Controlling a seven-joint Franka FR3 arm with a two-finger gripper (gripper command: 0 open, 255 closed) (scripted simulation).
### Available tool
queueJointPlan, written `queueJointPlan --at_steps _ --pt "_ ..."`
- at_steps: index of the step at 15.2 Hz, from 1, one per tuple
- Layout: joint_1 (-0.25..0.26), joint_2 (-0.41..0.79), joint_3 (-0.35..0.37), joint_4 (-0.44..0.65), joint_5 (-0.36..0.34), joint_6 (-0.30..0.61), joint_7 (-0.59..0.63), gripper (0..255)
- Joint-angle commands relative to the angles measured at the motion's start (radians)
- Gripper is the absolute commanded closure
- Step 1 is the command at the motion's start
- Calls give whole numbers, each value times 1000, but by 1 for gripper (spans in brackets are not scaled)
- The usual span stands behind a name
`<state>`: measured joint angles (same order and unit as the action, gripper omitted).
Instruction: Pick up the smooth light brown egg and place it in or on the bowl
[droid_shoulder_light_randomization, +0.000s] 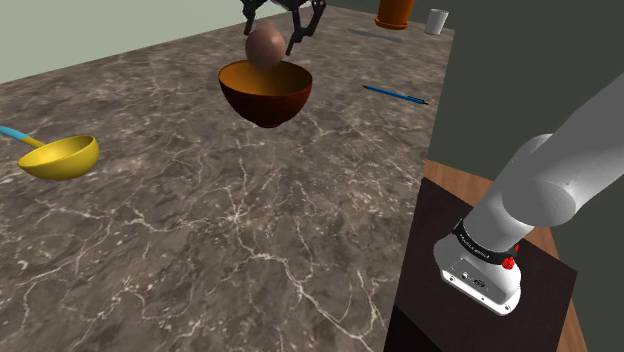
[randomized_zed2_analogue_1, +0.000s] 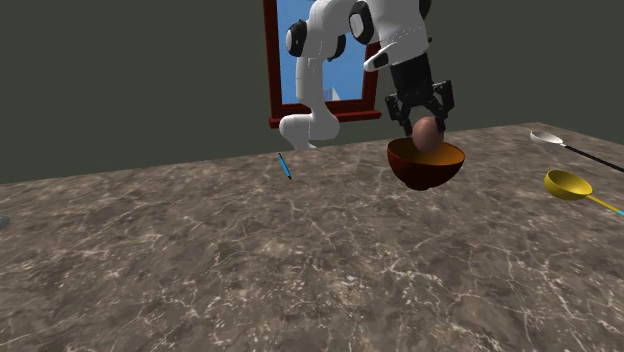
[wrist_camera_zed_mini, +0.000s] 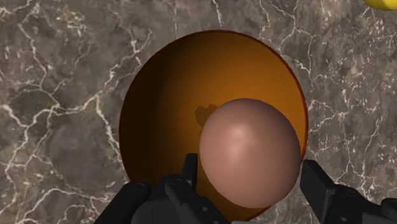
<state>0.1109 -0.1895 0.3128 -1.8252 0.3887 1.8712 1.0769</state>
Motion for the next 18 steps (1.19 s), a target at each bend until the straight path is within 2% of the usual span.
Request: queueJointPlan --at_steps 1,10,11,16,18 --pt "1 -6 0 -35 5 28 -11 255" --pt "2 -9 1 -57 9 46 -18 255" --pt "2 -9 1 -57 9 46 -18 0" --pt "2 -9 1 -57 9 46 -18 0" --pt "-7 -19 -15 -6 6 -19 -17 0"
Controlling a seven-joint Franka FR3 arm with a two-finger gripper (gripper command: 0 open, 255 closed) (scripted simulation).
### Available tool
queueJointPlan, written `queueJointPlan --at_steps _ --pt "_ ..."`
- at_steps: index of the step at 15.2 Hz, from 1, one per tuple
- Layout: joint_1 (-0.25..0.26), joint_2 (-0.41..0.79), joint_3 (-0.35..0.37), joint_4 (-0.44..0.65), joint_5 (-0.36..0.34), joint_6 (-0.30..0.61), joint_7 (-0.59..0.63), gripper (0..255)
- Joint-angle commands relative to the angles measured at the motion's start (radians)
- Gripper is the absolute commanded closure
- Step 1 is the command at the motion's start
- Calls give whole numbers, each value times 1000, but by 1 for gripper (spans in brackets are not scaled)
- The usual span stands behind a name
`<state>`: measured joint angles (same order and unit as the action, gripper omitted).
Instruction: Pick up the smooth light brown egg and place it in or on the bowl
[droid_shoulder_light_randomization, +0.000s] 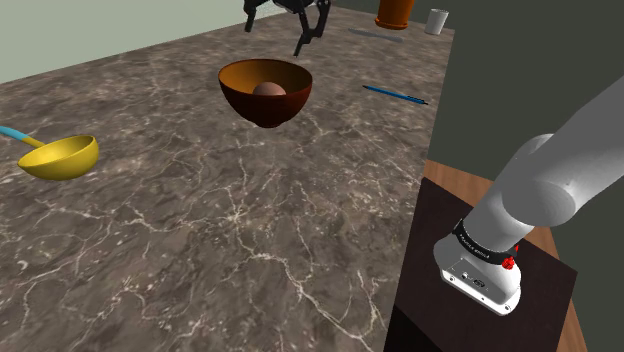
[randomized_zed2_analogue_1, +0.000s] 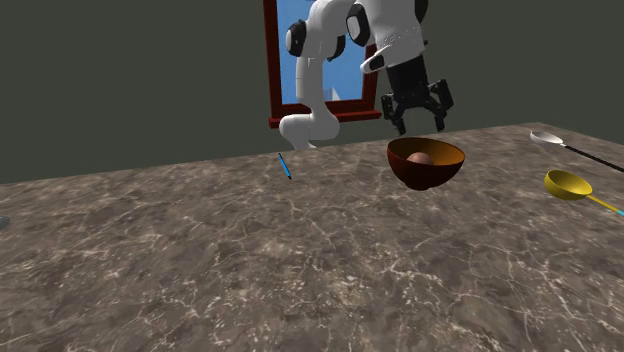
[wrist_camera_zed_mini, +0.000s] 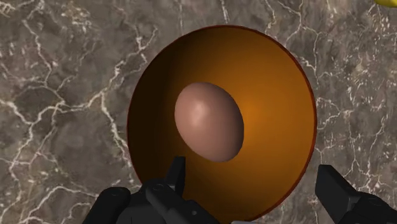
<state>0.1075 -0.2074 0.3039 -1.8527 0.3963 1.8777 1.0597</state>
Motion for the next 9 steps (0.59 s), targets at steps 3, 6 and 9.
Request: queueJointPlan --at_steps 3,6,9 --pt "-10 -6 -19 72 -4 -84 2 0" --pt "-10 -6 -19 72 -4 -84 2 0" --pt "-10 -6 -19 72 -4 -84 2 0"
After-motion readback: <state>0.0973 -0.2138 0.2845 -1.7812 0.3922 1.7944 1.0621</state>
